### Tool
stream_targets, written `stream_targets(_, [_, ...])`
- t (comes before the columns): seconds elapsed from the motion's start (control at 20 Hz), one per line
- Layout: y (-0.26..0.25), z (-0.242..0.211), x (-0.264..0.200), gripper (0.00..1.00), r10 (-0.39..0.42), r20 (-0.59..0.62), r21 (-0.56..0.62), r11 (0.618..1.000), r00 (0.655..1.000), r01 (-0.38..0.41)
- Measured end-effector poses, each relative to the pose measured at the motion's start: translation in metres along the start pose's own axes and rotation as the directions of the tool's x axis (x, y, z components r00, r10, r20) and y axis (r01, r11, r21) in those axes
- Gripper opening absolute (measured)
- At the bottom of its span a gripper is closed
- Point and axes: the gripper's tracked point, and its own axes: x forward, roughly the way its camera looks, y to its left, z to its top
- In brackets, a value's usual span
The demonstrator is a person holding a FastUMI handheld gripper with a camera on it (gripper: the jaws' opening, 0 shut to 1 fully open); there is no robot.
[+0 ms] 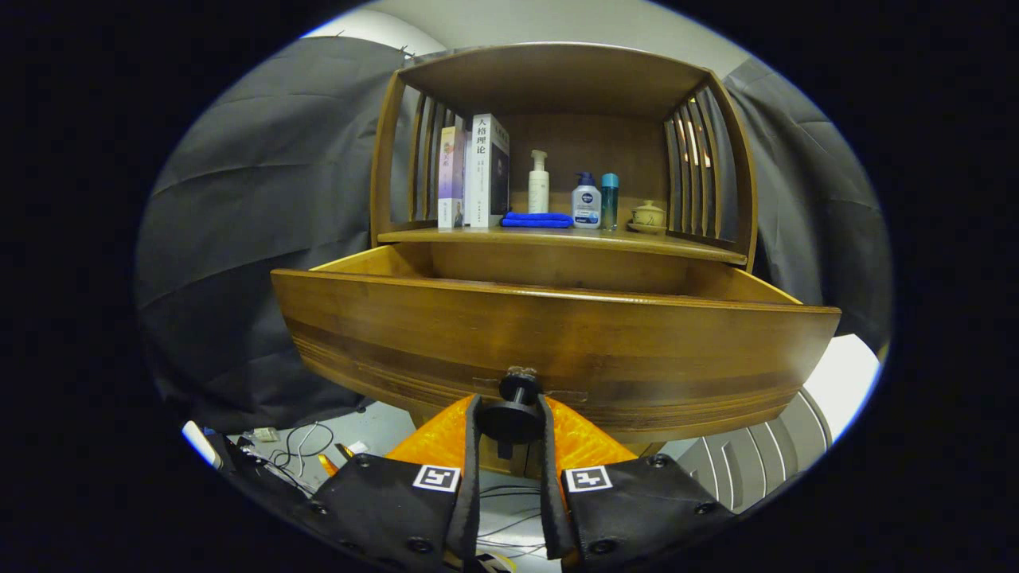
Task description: Pull open the drawer, take out the items inside it, and place them on the countertop above the cabinet.
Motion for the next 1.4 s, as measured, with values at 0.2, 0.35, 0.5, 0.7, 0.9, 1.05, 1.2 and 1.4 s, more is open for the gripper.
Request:
stream_targets(0.2, [0.007,-0.007,-0.014,0.34,0.023,-0.013,-0.007,1.0,1.0,-0.024])
stream_targets(0.35, [0.013,-0.009,-0.021,0.34,0.038,-0.012,-0.02,0.999,0.999,-0.038])
stream_targets(0.5, [0.014,-0.013,-0.025,0.34,0.041,-0.013,-0.006,0.999,0.999,-0.041])
stream_targets(0.7, [0.014,-0.013,-0.028,0.34,0.048,-0.013,-0.045,0.998,0.999,-0.048])
stream_targets(0.9, [0.013,-0.002,-0.035,0.56,0.072,0.011,0.03,0.997,0.997,-0.072])
stream_targets(1.05, [0.012,0.037,-0.045,0.72,0.083,0.116,-0.02,0.996,0.99,-0.081])
stream_targets(1.2, [0.018,0.065,-0.06,0.84,0.111,0.17,-0.048,0.993,0.979,-0.104])
stream_targets(1.4, [0.026,0.099,-0.069,0.94,0.168,0.205,-0.075,0.985,0.964,-0.155])
